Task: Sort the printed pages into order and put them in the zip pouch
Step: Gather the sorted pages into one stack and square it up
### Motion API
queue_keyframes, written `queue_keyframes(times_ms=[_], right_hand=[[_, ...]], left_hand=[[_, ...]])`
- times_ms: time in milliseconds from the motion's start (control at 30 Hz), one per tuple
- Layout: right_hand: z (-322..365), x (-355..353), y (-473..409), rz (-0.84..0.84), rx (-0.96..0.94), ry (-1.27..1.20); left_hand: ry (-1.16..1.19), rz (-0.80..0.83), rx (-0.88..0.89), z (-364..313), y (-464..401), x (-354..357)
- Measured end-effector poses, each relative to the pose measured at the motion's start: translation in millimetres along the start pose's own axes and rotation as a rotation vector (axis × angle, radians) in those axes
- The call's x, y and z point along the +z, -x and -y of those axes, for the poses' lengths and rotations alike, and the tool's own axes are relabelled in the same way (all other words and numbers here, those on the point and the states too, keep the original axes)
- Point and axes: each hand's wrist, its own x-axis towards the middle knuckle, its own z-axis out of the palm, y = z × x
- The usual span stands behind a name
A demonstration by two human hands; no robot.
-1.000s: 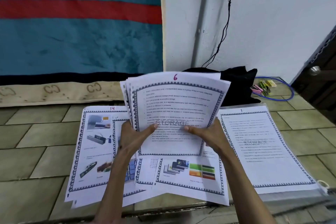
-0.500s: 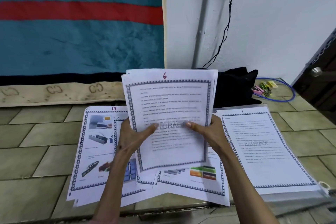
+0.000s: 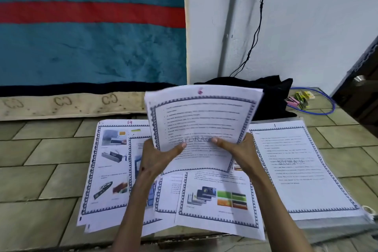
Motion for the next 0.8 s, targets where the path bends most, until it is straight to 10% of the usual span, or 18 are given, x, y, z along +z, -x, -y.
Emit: queue_keyframes(times_ms=[500,700,800], right_hand=[[-29,1,3,0.036,0.205,0.018],[6,-11,-5,0.063,0.128,0.075],[-5,-17,3,0.089,0.247,0.130]], left_hand=[[-0.002,-0.079,-0.285,18,8,9],[-0.163,0.157,-0.250,-21,2,-9],[-0.317,-0.136,-0.054,-33,-8,-14]])
